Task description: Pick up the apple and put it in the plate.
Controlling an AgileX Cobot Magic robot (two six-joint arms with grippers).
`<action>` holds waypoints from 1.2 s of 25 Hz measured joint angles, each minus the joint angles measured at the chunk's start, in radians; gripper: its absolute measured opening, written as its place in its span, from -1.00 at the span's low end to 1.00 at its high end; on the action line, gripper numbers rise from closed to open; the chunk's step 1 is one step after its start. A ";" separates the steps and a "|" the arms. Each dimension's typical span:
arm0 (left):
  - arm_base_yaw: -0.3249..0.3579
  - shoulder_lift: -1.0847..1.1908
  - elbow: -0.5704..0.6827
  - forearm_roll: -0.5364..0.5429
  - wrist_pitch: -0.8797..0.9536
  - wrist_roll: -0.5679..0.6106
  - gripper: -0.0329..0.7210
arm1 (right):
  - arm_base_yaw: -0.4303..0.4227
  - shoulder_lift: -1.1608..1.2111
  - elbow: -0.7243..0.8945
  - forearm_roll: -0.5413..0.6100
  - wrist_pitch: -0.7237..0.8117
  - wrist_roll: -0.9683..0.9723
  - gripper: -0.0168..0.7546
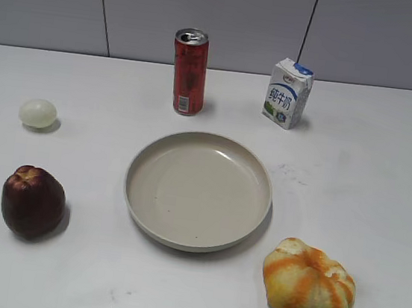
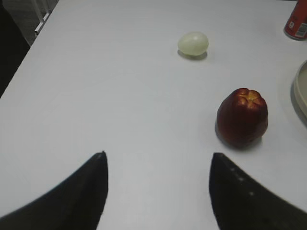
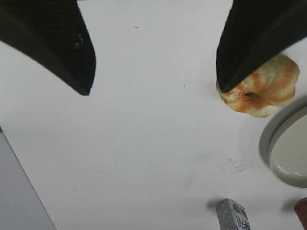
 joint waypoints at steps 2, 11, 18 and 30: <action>0.000 0.021 -0.005 -0.001 -0.020 0.000 0.60 | 0.000 0.000 0.000 0.000 0.000 0.000 0.57; 0.000 0.229 -0.034 -0.038 -0.276 0.006 0.90 | 0.000 0.000 0.000 0.000 0.000 0.000 0.57; -0.054 0.427 -0.037 -0.231 -0.439 0.220 0.77 | 0.000 0.000 0.000 0.000 0.000 0.000 0.57; -0.262 0.796 -0.102 -0.243 -0.477 0.361 0.70 | 0.000 0.000 0.000 0.000 0.000 0.000 0.57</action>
